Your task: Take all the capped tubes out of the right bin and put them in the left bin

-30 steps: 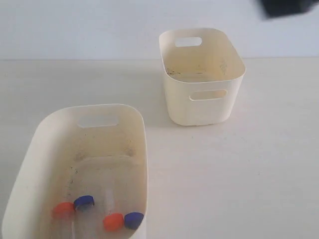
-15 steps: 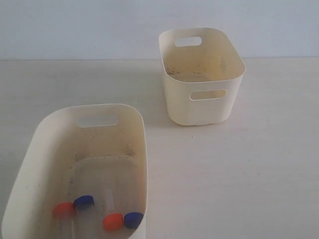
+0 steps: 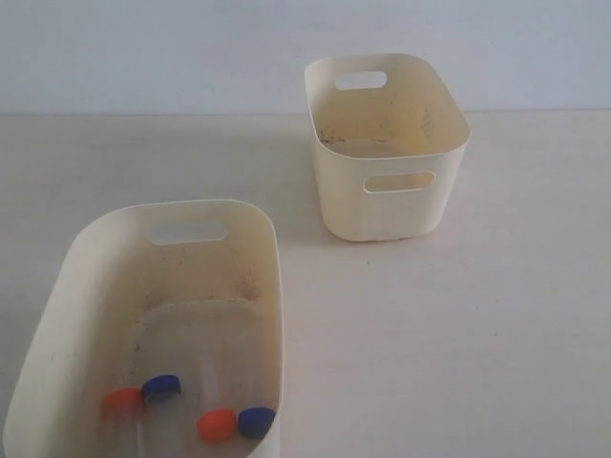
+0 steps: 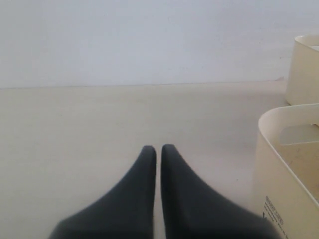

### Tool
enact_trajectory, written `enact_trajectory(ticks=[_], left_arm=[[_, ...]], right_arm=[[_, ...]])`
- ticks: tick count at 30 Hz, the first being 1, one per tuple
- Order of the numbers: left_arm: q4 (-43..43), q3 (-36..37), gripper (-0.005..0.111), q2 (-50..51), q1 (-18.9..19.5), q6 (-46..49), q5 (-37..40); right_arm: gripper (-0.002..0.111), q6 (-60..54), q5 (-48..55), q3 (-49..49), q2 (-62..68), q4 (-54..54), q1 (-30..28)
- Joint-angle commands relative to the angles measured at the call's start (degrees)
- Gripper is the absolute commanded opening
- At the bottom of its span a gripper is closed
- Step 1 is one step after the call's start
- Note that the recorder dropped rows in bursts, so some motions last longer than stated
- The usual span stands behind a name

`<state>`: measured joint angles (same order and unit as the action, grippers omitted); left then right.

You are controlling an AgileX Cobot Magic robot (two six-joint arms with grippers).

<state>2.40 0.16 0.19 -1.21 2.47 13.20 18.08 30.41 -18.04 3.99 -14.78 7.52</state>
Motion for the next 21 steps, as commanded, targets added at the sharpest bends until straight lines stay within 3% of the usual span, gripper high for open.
enact_trajectory(ticks=[1, 12, 21], left_arm=[[-0.1, -0.2, 0.004, -0.2, 0.1, -0.5, -0.3], [-0.1, -0.2, 0.004, -0.2, 0.1, -0.5, -0.3], [-0.1, -0.2, 0.004, -0.2, 0.1, -0.5, -0.3]], right_arm=[[0.003, 4.3, -1.7, 1.9, 0.3, -0.1, -0.2], [0.003, 0.9, -8.2, 13.0, -4.0, 0.8, -0.3], [0.003, -14.7, -11.4, 18.0, -4.0, 14.0, -0.3]])
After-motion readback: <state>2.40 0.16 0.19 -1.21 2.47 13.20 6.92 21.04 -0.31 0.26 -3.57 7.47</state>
